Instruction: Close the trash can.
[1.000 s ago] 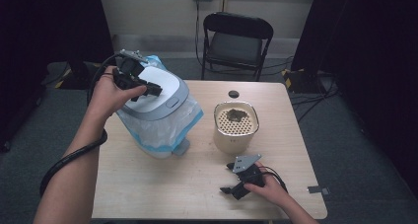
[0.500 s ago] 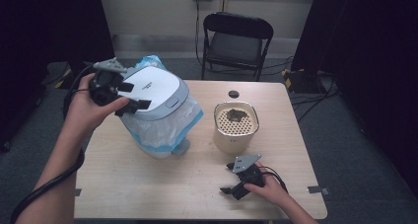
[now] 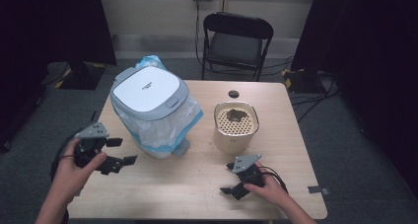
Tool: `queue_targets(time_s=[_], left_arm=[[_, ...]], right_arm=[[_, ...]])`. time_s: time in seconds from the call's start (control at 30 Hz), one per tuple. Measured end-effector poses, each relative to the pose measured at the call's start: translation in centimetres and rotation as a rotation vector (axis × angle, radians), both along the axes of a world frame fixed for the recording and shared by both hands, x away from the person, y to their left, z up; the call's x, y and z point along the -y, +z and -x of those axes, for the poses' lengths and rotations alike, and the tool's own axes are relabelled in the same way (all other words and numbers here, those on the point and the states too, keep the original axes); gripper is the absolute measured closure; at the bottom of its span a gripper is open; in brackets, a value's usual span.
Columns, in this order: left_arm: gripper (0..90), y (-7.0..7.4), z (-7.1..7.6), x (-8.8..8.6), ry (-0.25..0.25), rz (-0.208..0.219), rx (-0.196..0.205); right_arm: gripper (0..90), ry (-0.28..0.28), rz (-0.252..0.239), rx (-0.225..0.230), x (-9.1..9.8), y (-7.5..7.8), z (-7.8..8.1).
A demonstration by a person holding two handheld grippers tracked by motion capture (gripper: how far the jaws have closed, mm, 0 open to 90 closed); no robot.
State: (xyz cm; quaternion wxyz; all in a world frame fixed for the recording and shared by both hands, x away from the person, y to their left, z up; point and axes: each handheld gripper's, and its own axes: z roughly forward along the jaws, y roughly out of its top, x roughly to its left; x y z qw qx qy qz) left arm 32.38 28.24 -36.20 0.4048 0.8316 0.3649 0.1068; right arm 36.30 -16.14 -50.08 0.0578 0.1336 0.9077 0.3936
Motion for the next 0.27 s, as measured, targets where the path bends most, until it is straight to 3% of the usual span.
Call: queue_targets(time_s=[0.13, 0.27], left_arm=[[16.1, -3.4, 0.6, 0.5, -0.016, 0.018, -0.026], [16.0, -5.3, 0.8, 1.2, -0.025, 0.027, -0.020]], right_arm=[[11.1, -0.001, 0.002, 0.002, 0.0, 0.0, 0.0], [11.1, 0.000, 0.000, 0.001, 0.0, 0.0, 0.0]])
